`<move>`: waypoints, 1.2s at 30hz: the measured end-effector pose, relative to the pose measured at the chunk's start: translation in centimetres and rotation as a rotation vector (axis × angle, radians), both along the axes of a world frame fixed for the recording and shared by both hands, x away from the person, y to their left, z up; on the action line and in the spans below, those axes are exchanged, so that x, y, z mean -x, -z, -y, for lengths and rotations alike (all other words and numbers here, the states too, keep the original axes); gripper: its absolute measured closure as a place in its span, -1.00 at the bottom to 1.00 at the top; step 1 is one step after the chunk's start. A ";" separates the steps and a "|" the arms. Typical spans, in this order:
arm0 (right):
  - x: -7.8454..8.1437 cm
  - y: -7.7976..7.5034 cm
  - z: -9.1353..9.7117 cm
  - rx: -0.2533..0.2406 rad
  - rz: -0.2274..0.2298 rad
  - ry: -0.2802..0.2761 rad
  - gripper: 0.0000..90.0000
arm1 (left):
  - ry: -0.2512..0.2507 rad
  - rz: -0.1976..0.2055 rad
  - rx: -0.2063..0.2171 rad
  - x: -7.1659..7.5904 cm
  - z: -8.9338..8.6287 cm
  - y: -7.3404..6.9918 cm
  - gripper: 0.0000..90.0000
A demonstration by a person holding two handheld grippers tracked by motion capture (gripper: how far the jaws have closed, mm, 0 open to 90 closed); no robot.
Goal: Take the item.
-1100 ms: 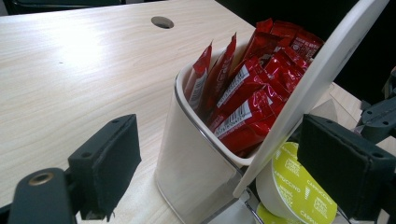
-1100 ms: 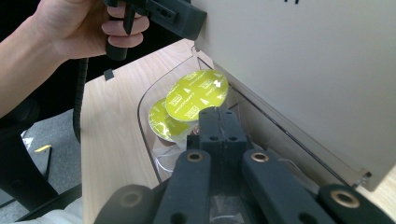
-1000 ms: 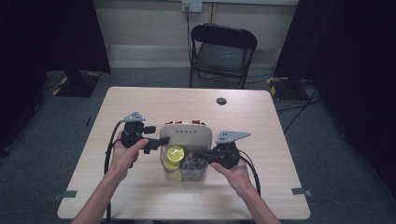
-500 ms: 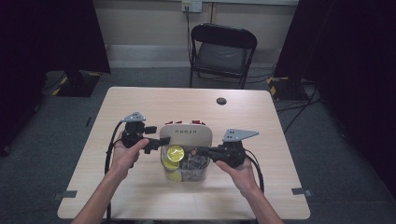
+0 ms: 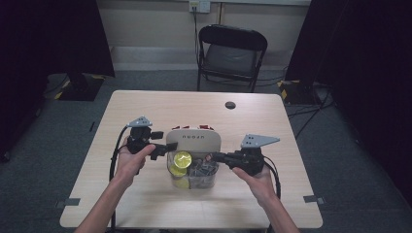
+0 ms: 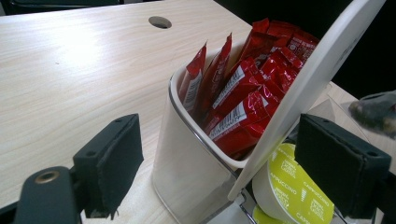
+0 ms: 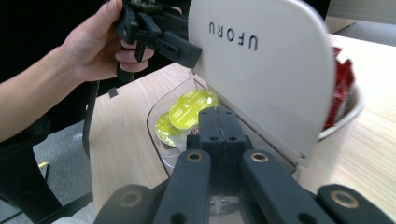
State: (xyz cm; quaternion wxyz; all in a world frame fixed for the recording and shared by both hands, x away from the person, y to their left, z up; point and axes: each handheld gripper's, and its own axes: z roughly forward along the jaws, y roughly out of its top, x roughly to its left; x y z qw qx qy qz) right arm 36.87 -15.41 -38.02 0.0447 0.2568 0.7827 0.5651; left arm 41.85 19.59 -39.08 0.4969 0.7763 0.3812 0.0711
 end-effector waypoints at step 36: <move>-1.2 -0.8 5.0 -0.057 0.018 0.114 1.00 | 0.004 -0.004 -0.002 0.0 0.4 0.1 -0.66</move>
